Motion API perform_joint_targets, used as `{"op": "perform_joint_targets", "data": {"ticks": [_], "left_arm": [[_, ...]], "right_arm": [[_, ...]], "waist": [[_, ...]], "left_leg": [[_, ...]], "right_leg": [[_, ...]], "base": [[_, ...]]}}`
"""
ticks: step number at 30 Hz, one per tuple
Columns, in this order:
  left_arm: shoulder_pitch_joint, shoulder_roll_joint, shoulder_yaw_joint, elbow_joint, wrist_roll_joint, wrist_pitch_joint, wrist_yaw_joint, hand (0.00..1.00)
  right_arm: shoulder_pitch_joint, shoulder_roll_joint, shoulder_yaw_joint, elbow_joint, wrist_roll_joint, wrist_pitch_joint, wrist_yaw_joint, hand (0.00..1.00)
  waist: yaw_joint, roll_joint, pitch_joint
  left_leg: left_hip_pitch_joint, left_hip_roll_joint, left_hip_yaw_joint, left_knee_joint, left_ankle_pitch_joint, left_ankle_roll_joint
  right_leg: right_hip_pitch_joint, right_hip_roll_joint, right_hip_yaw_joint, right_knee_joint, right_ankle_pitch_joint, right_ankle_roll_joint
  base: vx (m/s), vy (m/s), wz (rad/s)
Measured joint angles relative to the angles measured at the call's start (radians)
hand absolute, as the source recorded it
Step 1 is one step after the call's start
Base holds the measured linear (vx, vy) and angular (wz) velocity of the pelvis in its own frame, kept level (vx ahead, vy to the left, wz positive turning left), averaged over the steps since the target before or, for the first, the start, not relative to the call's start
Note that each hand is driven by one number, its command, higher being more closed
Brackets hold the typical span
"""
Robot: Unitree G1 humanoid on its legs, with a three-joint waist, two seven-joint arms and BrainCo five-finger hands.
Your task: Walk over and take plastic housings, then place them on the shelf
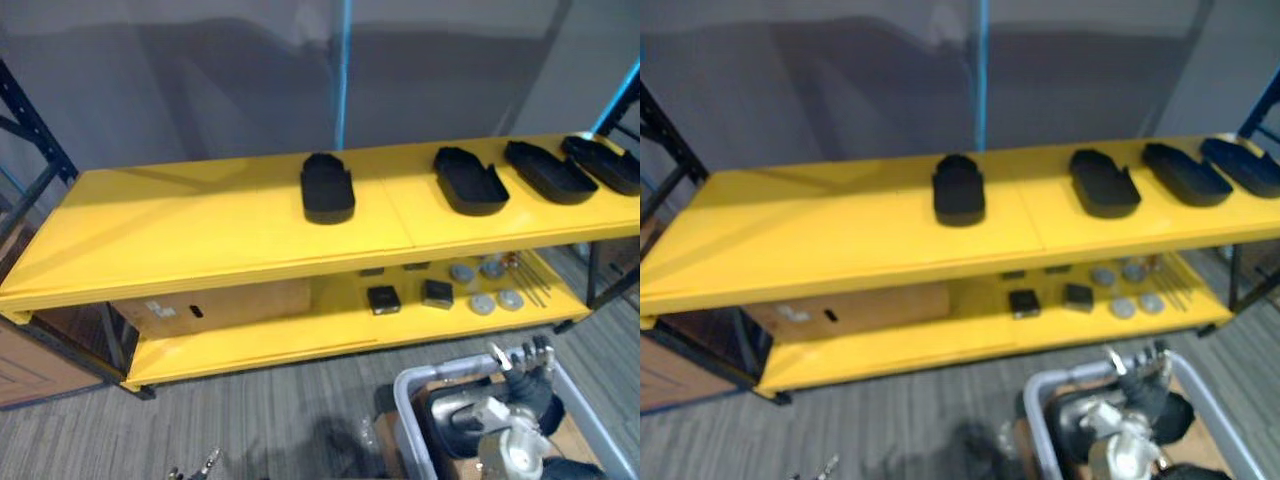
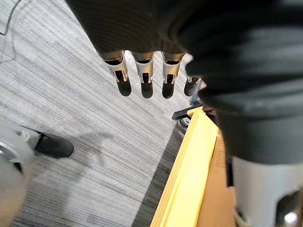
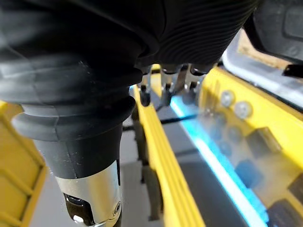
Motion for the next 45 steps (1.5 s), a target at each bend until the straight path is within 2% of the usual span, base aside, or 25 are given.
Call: {"op": "perform_joint_targets", "data": {"ticks": [4, 8, 10, 15, 17, 18, 19, 20, 21, 22, 23, 25, 26, 27, 29, 30, 32, 33, 35, 37, 39, 40, 41, 42, 45], "left_arm": [[-0.014, -0.002, -0.003, 0.004, -0.041, 0.022, -0.007, 0.0], [-0.034, 0.002, -0.01, 0.056, -0.048, 0.094, -0.017, 0.0], [-0.052, 0.013, -0.027, 0.084, -0.025, 0.125, -0.026, 0.0], [-0.088, 0.065, -0.106, 0.123, 0.251, 0.173, -0.135, 0.0], [-0.09, 0.089, -0.147, 0.136, 0.287, 0.185, -0.184, 0.0], [-0.095, 0.104, -0.154, 0.143, 0.286, 0.188, -0.204, 0.0], [-0.09, 0.116, -0.158, 0.157, 0.286, 0.194, -0.212, 0.0], [-0.08, 0.112, -0.149, 0.159, 0.277, 0.192, -0.212, 0.0], [-0.078, 0.114, -0.156, 0.16, 0.277, 0.192, -0.212, 0.0], [-0.075, 0.108, -0.164, 0.16, 0.275, 0.193, -0.212, 0.0], [-0.069, 0.1, -0.187, 0.163, 0.265, 0.192, -0.211, 0.0], [-0.097, 0.115, -0.223, 0.168, 0.263, 0.184, -0.211, 0.0], [-0.127, 0.132, -0.235, 0.172, 0.243, 0.16, -0.211, 0.0], [-0.146, 0.149, -0.235, 0.175, 0.223, 0.149, -0.208, 0.0], [-0.153, 0.156, -0.238, 0.181, 0.222, 0.142, -0.207, 0.0], [-0.159, 0.156, -0.249, 0.174, 0.25, 0.113, -0.197, 0.0], [-0.167, 0.157, -0.289, 0.127, 0.337, 0.08, -0.189, 0.0], [-0.173, 0.165, -0.327, 0.086, 0.402, 0.076, -0.188, 0.0], [-0.192, 0.177, -0.38, 0.045, 0.448, 0.087, -0.189, 0.0], [-0.229, 0.188, -0.427, 0.032, 0.433, 0.121, -0.2, 0.0], [-0.262, 0.19, -0.437, 0.008, 0.429, 0.169, -0.21, 0.0], [-0.266, 0.179, -0.436, -0.001, 0.419, 0.196, -0.207, 0.0], [-0.266, 0.178, -0.43, 0.001, 0.398, 0.203, -0.206, 0.0], [-0.264, 0.183, -0.42, 0.021, 0.382, 0.218, -0.206, 0.0], [-0.236, 0.184, -0.343, 0.022, 0.334, 0.22, -0.203, 0.0]], "right_arm": [[-0.005, 0.012, 0.024, 0.014, 0.0, -0.014, -0.014, 0.0], [-0.054, 0.038, 0.035, 0.06, 0.003, -0.065, -0.057, 0.0], [-0.081, 0.037, 0.038, 0.077, 0.002, -0.071, -0.065, 0.0], [-0.133, 0.031, 0.075, 0.091, -0.071, -0.069, -0.107, 0.0], [-0.15, 0.023, 0.073, 0.091, -0.078, -0.069, -0.106, 0.0], [-0.164, 0.02, 0.073, 0.09, -0.077, -0.069, -0.104, 0.0], [-0.193, 0.01, 0.09, 0.09, -0.077, -0.069, -0.098, 0.0], [-0.222, -0.017, 0.127, 0.087, -0.078, -0.071, -0.096, 0.0], [-0.237, -0.035, 0.148, 0.088, -0.078, -0.071, -0.093, 0.0], [-0.266, -0.066, 0.167, 0.093, -0.078, -0.071, -0.085, 0.0], [-0.301, -0.101, 0.192, 0.103, -0.078, -0.072, -0.077, 0.0], [-0.31, -0.118, 0.187, 0.1, -0.077, -0.092, -0.076, 0.0], [-0.315, -0.132, 0.172, 0.108, -0.077, -0.098, -0.073, 0.0], [-0.318, -0.132, 0.164, 0.112, -0.076, -0.098, -0.061, 0.0], [-0.321, -0.132, 0.163, 0.112, -0.079, -0.098, -0.049, 0.0], [-0.334, -0.137, 0.164, 0.118, -0.079, -0.097, -0.042, 0.0], [-0.342, -0.154, 0.165, 0.148, -0.079, -0.086, -0.043, 0.0], [-0.343, -0.165, 0.161, 0.169, -0.08, -0.082, -0.061, 0.0], [-0.303, -0.166, 0.141, 0.168, -0.077, -0.085, -0.096, 0.0], [-0.224, -0.151, 0.107, 0.164, -0.072, -0.11, -0.107, 0.0], [-0.153, -0.129, 0.058, 0.106, -0.071, -0.121, -0.081, 0.0], [-0.109, -0.13, 0.016, 0.041, -0.069, -0.132, -0.043, 0.0], [-0.101, -0.131, -0.006, 0.013, -0.066, -0.14, -0.021, 0.0], [-0.102, -0.134, -0.026, -0.016, -0.058, -0.159, 0.007, 0.0], [-0.179, -0.164, -0.017, -0.031, -0.079, -0.195, 0.055, 0.0]], "waist": [[0.008, -0.005, -0.003], [0.009, -0.004, -0.002], [0.009, -0.001, 0.0], [0.011, 0.014, 0.011], [0.012, 0.005, 0.019], [0.013, -0.002, 0.03], [0.022, -0.013, 0.046], [0.036, -0.014, 0.061], [0.049, -0.014, 0.07], [0.074, 0.008, 0.076], [0.082, 0.032, 0.074], [0.053, 0.033, 0.084], [0.046, 0.014, 0.108], [0.05, -0.006, 0.132], [0.05, -0.015, 0.131], [0.051, -0.023, 0.129], [0.05, -0.011, 0.139], [0.05, -0.001, 0.145], [0.043, 0.012, 0.16], [0.019, 0.009, 0.175], [0.005, -0.023, 0.205], [-0.01, -0.027, 0.212], [-0.024, -0.038, 0.212], [-0.022, -0.044, 0.209], [0.004, -0.037, 0.208]], "left_leg": [[-0.001, -0.01, 0.001, 0.0, -0.006, -0.003], [-0.002, -0.018, -0.002, 0.0, -0.008, -0.004], [-0.001, -0.017, -0.004, 0.0, -0.008, -0.004], [-0.003, -0.012, 0.011, 0.006, -0.011, -0.005], [-0.016, -0.012, 0.018, 0.045, -0.034, -0.005], [-0.043, -0.005, -0.015, 0.124, -0.069, 0.015], [-0.099, 0.006, -0.107, 0.282, -0.138, 0.074], [-0.165, 0.02, -0.212, 0.469, -0.209, 0.118], [-0.191, 0.017, -0.279, 0.536, -0.251, 0.118], [-0.201, 0.004, -0.37, 0.593, -0.297, 0.104], [-0.2, 0.004, -0.448, 0.613, -0.345, 0.064], [-0.19, -0.005, -0.464, 0.548, -0.395, 0.05], [-0.192, -0.019, -0.456, 0.516, -0.416, 0.024], [-0.197, -0.041, -0.44, 0.512, -0.403, 0.031], [-0.209, -0.066, -0.438, 0.515, -0.399, 0.039], [-0.213, -0.08, -0.441, 0.518, -0.397, 0.043], [-0.242, -0.086, -0.453, 0.562, -0.405, 0.05], [-0.268, -0.086, -0.466, 0.611, -0.421, 0.047], [-0.278, -0.075, -0.47, 0.669, -0.458, 0.046], [-0.272, -0.061, -0.438, 0.72, -0.489, 0.065], [-0.241, -0.063, -0.371, 0.744, -0.512, 0.095], [-0.243, -0.04, -0.303, 0.74, -0.517, 0.129], [-0.243, -0.026, -0.262, 0.732, -0.506, 0.141], [-0.236, -0.002, -0.201, 0.706, -0.479, 0.139], [-0.203, 0.048, -0.075, 0.629, -0.419, 0.134]], "right_leg": [[0.003, -0.009, 0.002, -0.008, 0.001, 0.002], [0.01, -0.012, 0.001, -0.024, 0.003, 0.005], [0.016, -0.009, -0.002, -0.031, 0.003, 0.006], [-0.012, 0.002, 0.034, -0.027, 0.006, 0.006], [-0.036, 0.011, 0.072, -0.026, 0.016, 0.001], [-0.041, 0.012, 0.098, -0.024, 0.021, -0.001], [-0.055, 0.02, 0.158, -0.015, 0.029, -0.006], [-0.071, 0.042, 0.237, 0.004, 0.03, -0.011], [-0.083, 0.055, 0.28, 0.011, 0.026, -0.019], [-0.113, 0.083, 0.346, 0.025, 0.029, -0.019], [-0.152, 0.124, 0.41, 0.047, 0.034, -0.011], [-0.188, 0.125, 0.436, 0.044, 0.056, 0.013], [-0.213, 0.108, 0.446, 0.041, 0.075, 0.036], [-0.217, 0.085, 0.452, 0.023, 0.103, 0.048], [-0.214, 0.058, 0.451, 0.0, 0.115, 0.06], [-0.213, 0.044, 0.451, -0.003, 0.117, 0.062], [-0.222, 0.043, 0.443, 0.002, 0.117, 0.061], [-0.234, 0.05, 0.442, 0.017, 0.118, 0.06], [-0.253, 0.067, 0.453, 0.067, 0.118, 0.058], [-0.284, 0.099, 0.463, 0.155, 0.111, 0.048], [-0.282, 0.093, 0.438, 0.17, 0.134, 0.019], [-0.284, 0.096, 0.404, 0.093, 0.219, -0.074], [-0.298, 0.094, 0.348, 0.124, 0.213, -0.094], [-0.317, 0.095, 0.26, 0.221, 0.155, -0.101], [-0.314, 0.062, 0.109, 0.361, 0.057, -0.141]], "base": [[0.09, 0.033, -0.01], [0.06, 0.015, 0.03], [0.02, -0.001, 0.03], [0.0, 0.0, -0.15], [0.0, 0.004, -0.52], [-0.01, -0.026, -0.87], [-0.03, -0.028, -1.53], [-0.07, 0.011, -1.77], [-0.09, 0.101, -1.99], [-0.19, 0.186, -2.1], [-0.2, 0.218, -1.94], [-0.16, 0.186, -0.75], [-0.14, 0.204, -0.19], [-0.12, 0.18, -0.21], [-0.08, 0.159, -0.02], [-0.01, 0.122, 0.14], [-0.01, 0.095, 0.19], [-0.02, 0.089, 0.12], [-0.06, 0.125, -0.22], [-0.12, 0.136, -0.6], [-0.23, 0.11, -1.15], [-0.32, 0.13, -1.45], [-0.3, 0.129, -1.73], [-0.22, 0.092, -1.3], [-0.11, 0.052, -1.47]]}}
